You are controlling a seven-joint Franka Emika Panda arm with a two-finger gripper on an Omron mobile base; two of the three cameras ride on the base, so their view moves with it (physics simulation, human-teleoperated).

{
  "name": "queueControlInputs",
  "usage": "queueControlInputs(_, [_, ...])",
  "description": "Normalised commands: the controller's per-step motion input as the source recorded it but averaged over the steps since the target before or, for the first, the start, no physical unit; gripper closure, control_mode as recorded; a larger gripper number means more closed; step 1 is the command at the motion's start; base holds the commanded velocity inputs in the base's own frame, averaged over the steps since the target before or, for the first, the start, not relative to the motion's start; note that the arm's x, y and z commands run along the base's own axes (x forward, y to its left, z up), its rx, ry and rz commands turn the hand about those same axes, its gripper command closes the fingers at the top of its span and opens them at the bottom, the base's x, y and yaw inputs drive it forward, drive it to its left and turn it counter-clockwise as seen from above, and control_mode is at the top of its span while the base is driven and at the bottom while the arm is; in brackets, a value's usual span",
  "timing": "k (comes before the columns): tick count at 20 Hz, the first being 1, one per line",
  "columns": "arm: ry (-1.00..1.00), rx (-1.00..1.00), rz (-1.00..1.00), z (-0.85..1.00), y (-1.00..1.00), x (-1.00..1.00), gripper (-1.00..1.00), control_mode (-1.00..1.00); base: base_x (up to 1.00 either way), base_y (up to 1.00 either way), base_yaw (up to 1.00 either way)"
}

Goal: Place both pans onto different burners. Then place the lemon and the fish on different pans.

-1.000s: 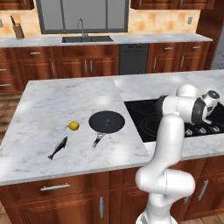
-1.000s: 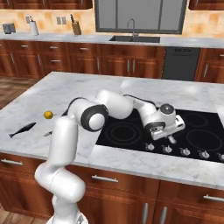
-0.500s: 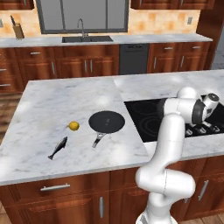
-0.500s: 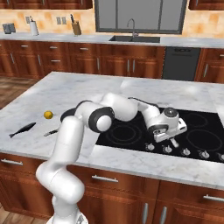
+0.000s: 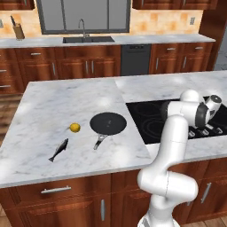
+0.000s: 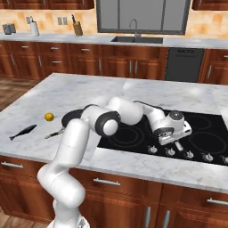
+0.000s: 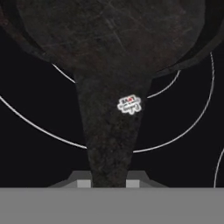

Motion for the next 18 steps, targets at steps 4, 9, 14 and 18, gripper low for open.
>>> queueControlInputs(4, [0.0,0.0,0.0,0.0,-0.07,-0.01,1.0,-1.0,0.0,0.0,0.0])
queueControlInputs(9, [0.0,0.02,0.07,0.0,0.0,-0.24,1.0,-1.0,0.0,0.0,0.0])
queueControlInputs(14, [0.0,0.01,0.08,0.01,0.0,-0.14,-1.0,-1.0,0.0,0.0,0.0])
queueControlInputs(18, [0.0,0.0,0.04,0.1,0.0,-0.02,-1.0,-1.0,0.0,0.0,0.0])
